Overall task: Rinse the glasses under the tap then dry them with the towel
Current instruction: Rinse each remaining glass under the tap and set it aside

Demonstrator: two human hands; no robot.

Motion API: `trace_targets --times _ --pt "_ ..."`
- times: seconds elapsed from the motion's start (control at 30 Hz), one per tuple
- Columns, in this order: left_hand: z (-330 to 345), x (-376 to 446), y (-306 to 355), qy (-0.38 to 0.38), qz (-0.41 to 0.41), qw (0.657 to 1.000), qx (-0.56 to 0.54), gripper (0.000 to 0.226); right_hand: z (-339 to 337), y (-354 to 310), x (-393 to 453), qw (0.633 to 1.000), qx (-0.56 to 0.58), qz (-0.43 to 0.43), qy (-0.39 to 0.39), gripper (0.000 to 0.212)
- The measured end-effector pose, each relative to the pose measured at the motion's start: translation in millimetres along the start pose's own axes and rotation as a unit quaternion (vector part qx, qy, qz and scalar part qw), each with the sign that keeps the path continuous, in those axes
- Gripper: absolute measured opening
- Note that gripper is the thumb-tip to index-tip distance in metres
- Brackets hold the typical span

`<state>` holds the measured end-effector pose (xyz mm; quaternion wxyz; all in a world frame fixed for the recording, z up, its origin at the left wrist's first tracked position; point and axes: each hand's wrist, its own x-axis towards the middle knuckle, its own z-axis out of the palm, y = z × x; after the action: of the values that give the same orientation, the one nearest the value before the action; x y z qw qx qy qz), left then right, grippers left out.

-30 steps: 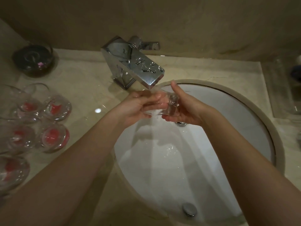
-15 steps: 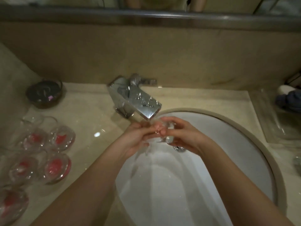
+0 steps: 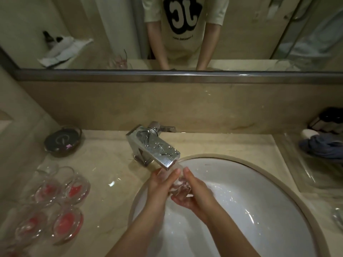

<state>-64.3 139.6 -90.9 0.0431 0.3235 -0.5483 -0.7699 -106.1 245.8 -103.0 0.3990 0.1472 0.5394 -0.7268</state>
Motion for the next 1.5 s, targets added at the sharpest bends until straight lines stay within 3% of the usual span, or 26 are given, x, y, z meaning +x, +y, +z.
trace_targets --times 0.07,0.17,0.3,0.43,0.57,0.67,0.73,0.87,1.0,1.1,1.2,1.27,1.37,1.43,1.5 --pt "3 3 -8 0.03 0.001 1.0 -0.004 0.061 4 7 0 1.0 0.014 0.01 0.017 0.051" --pt "4 3 -12 0.037 0.003 0.999 0.027 0.077 5 6 1 0.982 -0.161 -0.037 0.095 0.061" --pt "8 6 -17 0.056 0.011 0.998 0.026 0.06 5 -2 3 0.986 -0.151 -0.042 0.048 0.063" --pt "12 6 -21 0.054 -0.007 0.998 -0.036 0.074 8 6 1 1.0 0.003 0.012 -0.001 0.053" --pt "10 7 -27 0.044 -0.002 0.999 -0.023 0.079 10 13 0 0.986 -0.138 -0.037 0.086 0.052" --pt "6 13 -26 0.041 -0.013 0.998 -0.034 0.081 8 15 1 0.996 -0.081 -0.032 0.02 0.055" --pt "4 13 -26 0.021 -0.008 1.0 -0.02 0.073 7 18 1 0.999 -0.036 -0.01 0.0 0.058" --pt "1 11 -34 0.002 0.01 0.999 0.03 0.036 14 25 10 0.993 -0.105 -0.022 0.049 0.08" --pt "0 13 -31 0.005 0.003 1.0 0.013 0.023 10 25 8 0.996 -0.077 -0.022 0.044 0.066" --pt "1 11 -30 -0.01 0.0 1.0 0.018 0.037 5 25 8 0.999 -0.037 0.001 0.028 0.064" --pt "5 5 -34 -0.018 0.012 0.999 0.037 0.029 8 27 10 0.997 -0.052 -0.011 0.047 0.085" --pt "7 4 -33 -0.01 0.008 1.0 0.026 0.029 8 24 10 0.998 -0.037 -0.015 0.056 0.082" --pt "9 6 -32 -0.005 -0.024 1.0 -0.004 0.047 2 21 4 1.0 0.02 0.004 0.019 0.067" --pt "9 6 -32 -0.015 -0.016 1.0 0.003 0.056 2 22 6 1.0 -0.004 -0.002 0.018 0.065" --pt "8 6 -31 -0.016 -0.018 1.0 0.009 0.066 7 20 5 0.998 -0.052 -0.021 0.039 0.083"
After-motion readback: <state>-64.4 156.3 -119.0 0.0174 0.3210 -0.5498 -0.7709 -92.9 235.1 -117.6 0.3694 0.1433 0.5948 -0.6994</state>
